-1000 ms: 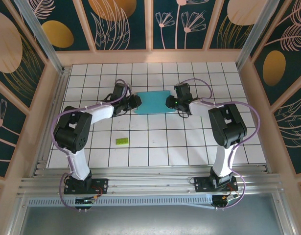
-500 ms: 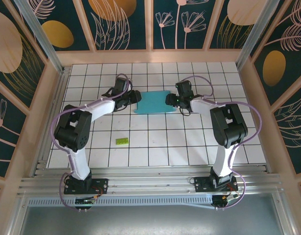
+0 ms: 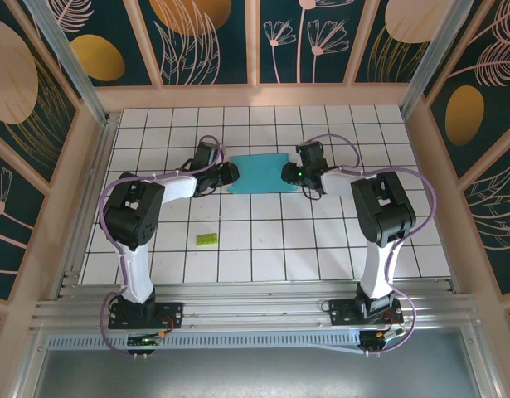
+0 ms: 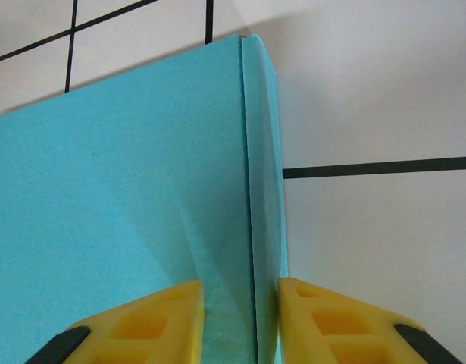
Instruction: Fold the paper box
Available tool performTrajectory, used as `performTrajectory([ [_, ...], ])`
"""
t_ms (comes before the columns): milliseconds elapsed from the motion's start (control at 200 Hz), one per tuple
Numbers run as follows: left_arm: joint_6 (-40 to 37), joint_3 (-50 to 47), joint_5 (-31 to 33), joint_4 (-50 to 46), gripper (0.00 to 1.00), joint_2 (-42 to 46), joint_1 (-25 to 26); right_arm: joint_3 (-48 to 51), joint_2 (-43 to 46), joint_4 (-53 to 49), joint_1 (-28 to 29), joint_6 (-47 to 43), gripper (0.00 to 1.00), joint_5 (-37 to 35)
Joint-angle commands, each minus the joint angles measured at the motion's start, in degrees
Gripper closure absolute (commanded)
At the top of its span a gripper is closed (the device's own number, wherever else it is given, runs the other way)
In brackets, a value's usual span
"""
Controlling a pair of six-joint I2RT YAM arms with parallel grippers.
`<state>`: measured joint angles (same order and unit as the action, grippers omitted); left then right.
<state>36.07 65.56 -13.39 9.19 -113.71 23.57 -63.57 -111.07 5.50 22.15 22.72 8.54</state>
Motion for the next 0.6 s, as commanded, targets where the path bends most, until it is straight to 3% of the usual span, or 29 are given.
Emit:
performTrajectory([
  [0, 0.43, -1.9, -1.48, -3.46, 0.75, -0.09, 0.51, 1.72, -0.27, -3.24, -0.08, 0.58, 0.65, 1.68],
  [150, -0.38, 0.89, 2.07, -5.13, 0.65, 3.38, 0.29, -0.58, 3.06, -1.7, -1.24, 2.56, 0.56, 6.12],
  [380, -0.46, 1.73, 5.3, -5.84, 0.61, 2.48, -0.61, -5.16, -0.71, -3.51, -1.99, 2.33, 0.55, 5.51],
  [596, -0.76, -0.32, -2.12, -3.92, 0.59, 0.0, -0.63, -3.61, -3.4, -3.04, -2.0, 1.98, 0.53, 5.43],
])
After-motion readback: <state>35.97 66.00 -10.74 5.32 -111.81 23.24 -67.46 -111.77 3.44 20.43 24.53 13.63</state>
